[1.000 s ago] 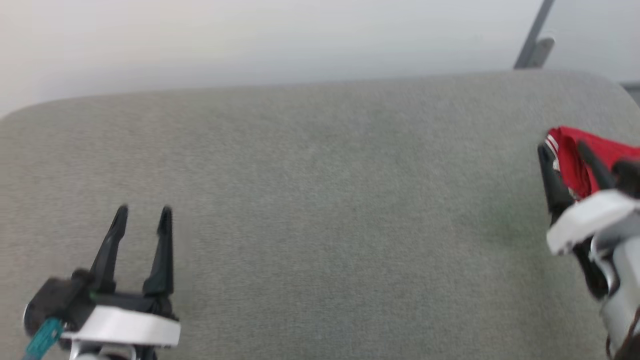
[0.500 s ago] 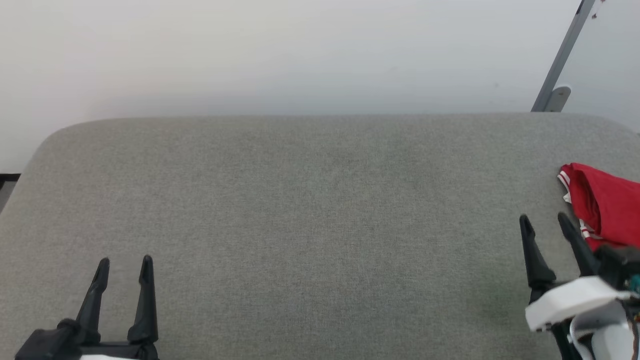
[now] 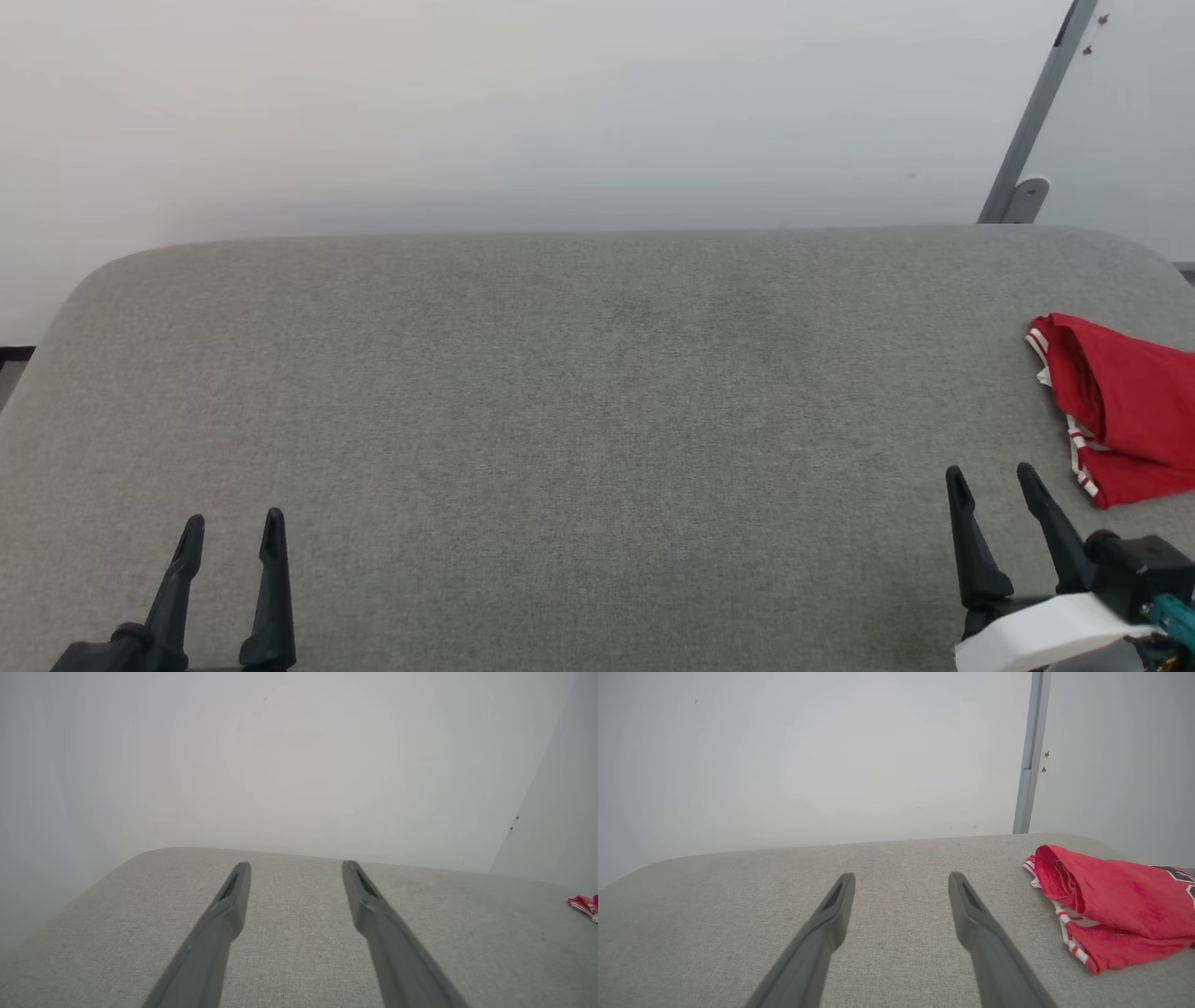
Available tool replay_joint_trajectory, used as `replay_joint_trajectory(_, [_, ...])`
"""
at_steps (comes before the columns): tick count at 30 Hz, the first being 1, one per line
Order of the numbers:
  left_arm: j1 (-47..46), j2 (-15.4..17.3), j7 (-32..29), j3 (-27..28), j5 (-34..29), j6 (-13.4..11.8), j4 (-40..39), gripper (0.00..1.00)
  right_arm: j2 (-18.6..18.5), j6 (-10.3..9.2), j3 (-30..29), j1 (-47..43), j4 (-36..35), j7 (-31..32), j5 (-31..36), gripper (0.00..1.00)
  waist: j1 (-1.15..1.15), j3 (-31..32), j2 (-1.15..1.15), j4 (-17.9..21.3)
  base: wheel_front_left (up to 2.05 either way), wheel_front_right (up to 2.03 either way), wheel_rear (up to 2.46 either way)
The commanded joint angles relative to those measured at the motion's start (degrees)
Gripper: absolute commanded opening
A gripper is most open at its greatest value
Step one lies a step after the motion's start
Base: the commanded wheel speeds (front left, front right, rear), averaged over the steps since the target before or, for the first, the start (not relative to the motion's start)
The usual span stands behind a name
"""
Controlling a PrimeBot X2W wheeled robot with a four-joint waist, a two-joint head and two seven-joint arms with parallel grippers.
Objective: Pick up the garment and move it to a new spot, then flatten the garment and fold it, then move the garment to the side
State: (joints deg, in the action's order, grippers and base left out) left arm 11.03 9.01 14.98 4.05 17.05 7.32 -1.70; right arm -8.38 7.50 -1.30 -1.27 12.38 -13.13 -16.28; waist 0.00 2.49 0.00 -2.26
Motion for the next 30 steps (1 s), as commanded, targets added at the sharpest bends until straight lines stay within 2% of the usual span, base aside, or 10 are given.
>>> replay_joint_trajectory(1, [0.8, -0.2, 0.3, 0.3, -0.4, 0.2, 0.2, 1.00, 0.4, -0.01, -0.2, -0.9, -0.4, -0.2, 0.2, 1.00, 0.00, 0.0, 0.00, 0.2, 0.00, 0.00, 0.00])
replay_joint_trajectory(28, [-1.5, -1.7, 0.3, -0.6, -1.5, 0.2, -0.1, 1.00, 2.8, -0.01, -1.6, -2.9, -3.6, 2.0, 1.1, 1.00, 0.00, 0.4, 0.00, 0.2, 0.00, 0.00, 0.00])
replay_joint_trajectory(29, [-0.9, -1.8, 0.0, -0.6, -1.1, 0.0, 0.1, 0.00, 2.7, 0.00, -1.5, -2.7, -3.3, 2.0, 1.1, 0.00, 0.00, 0.4, 0.00, 0.2, 0.00, 0.00, 0.00])
replay_joint_trajectory(30, [-1.0, -1.8, -0.1, -0.6, -0.9, 0.0, 0.3, 0.00, 2.7, 0.00, -1.5, -2.7, -3.0, 2.0, 1.1, 0.00, 0.00, 0.3, 0.00, 0.2, 0.00, 0.00, 0.00])
